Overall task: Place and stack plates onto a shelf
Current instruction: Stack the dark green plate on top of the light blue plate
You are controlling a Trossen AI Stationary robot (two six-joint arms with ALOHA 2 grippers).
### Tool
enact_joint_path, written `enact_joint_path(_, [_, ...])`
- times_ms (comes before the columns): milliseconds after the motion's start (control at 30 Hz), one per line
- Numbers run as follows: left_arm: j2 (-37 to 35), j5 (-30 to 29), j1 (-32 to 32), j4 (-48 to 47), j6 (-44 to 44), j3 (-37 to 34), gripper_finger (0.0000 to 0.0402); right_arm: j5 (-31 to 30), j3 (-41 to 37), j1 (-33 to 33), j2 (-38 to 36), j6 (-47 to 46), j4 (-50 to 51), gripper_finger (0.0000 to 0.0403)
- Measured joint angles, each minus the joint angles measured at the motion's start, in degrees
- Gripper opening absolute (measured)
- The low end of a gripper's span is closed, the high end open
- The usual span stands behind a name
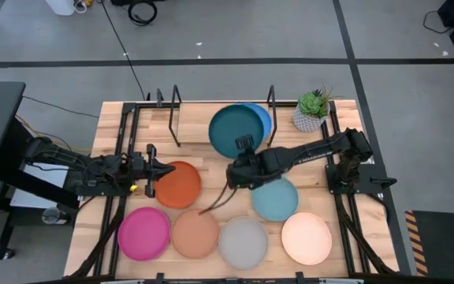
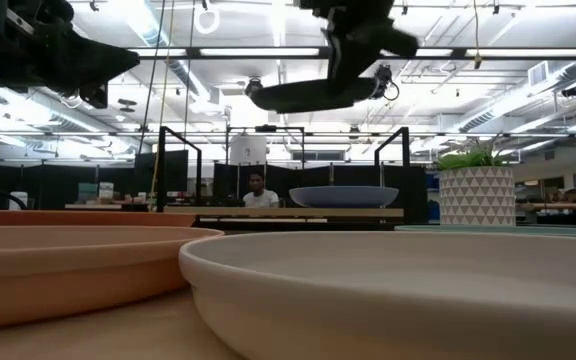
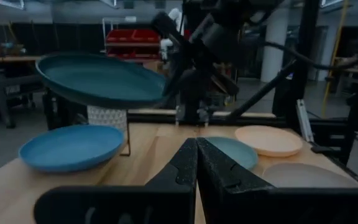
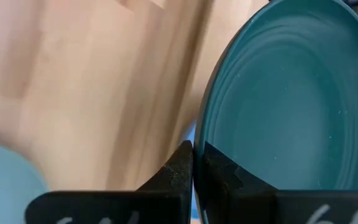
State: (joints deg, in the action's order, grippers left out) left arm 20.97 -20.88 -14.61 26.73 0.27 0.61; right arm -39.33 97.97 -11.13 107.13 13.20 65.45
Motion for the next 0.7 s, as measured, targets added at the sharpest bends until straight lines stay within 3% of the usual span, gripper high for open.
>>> enact_joint_path(267, [0.02,-0.11,0.00,-2.24,-0.72,0.78,0.0009,0.66,0.00,6.83,0.00,1.74,-0.34,0.0025])
enact_joint_path(467, [0.02,-0.11,0.00,-2.22,-0.67,0.84,0.0009,7.52,0.00,11.25,0.00,4.35,-4.09,0.0025])
enact_joint_path(700, [0.02,-0.10,0.00,-2.85,-0.55,0.89,0.0009,9.91,0.00,14.84,0.00,6.86,-7.00,0.0025])
